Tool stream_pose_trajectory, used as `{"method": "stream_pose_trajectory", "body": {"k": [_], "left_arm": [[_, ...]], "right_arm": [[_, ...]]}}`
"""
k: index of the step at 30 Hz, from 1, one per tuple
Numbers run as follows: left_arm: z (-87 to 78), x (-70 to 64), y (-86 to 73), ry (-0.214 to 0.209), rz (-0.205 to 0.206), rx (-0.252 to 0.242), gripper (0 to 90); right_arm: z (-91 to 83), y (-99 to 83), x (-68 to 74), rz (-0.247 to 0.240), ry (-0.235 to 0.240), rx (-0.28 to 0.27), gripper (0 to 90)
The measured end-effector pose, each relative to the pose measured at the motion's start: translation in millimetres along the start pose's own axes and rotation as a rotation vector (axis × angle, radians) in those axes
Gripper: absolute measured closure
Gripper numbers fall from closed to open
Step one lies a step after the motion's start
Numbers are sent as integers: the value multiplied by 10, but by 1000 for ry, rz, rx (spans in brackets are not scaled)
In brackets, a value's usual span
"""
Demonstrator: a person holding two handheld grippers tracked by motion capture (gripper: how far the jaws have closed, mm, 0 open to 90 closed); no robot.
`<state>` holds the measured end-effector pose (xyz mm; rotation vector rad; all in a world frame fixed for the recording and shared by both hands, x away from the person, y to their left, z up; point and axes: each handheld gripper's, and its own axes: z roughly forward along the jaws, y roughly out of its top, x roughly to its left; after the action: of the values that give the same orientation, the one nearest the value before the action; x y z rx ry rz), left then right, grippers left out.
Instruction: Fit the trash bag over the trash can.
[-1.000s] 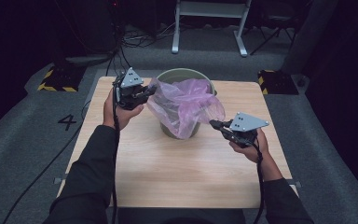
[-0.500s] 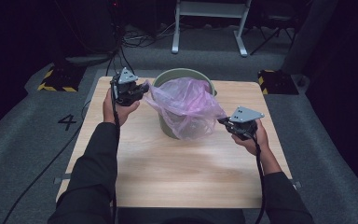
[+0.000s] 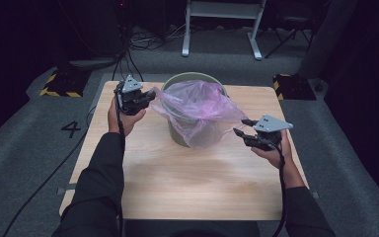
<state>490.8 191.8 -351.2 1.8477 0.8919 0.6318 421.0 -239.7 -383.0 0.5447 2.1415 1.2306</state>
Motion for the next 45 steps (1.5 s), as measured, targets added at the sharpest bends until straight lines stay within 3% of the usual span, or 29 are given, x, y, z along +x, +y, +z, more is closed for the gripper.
{"method": "stream_pose_trajectory", "body": {"k": [6,9,12,15,16,19,21,23,24,27,33,36,39,41,42,45], "left_arm": [[-13,-23,10,11,8,9,852],[0,-34,18,13,12,9,852],[34,-38,26,15,16,16,849],[79,-23,28,13,12,18,844],[96,-14,27,10,13,20,842],[143,6,18,8,5,13,842],[163,20,10,3,-7,3,839],[184,35,3,-4,-18,1,840],[184,34,0,-1,-20,-2,839],[155,23,-10,-7,-16,-15,840],[92,42,-13,4,-12,-20,840],[86,29,-1,-1,-2,-24,840],[103,11,21,-2,9,-21,840],[128,13,36,0,16,-12,847],[143,17,41,7,23,-6,856],[214,20,50,19,32,19,886]], "right_arm": [[-393,209,227,-57,-66,-155,347],[-386,336,320,-121,-105,-157,319],[-253,431,331,-180,-131,-111,332],[-94,506,230,-151,-154,-46,407],[-44,526,192,-154,-168,-23,521],[59,570,70,-123,-109,-4,716],[116,584,9,-112,-110,2,787],[170,580,-48,-87,-82,-5,820],[188,575,-68,-73,-76,-11,799],[151,566,-59,-34,2,-70,577],[76,559,71,-87,83,-97,352],[131,593,93,-123,17,-64,316],[193,633,79,-147,-34,-38,533],[221,650,56,-163,-48,-27,767],[231,658,34,-155,-49,-29,830],[257,687,-88,-42,-41,-55,900]]}}
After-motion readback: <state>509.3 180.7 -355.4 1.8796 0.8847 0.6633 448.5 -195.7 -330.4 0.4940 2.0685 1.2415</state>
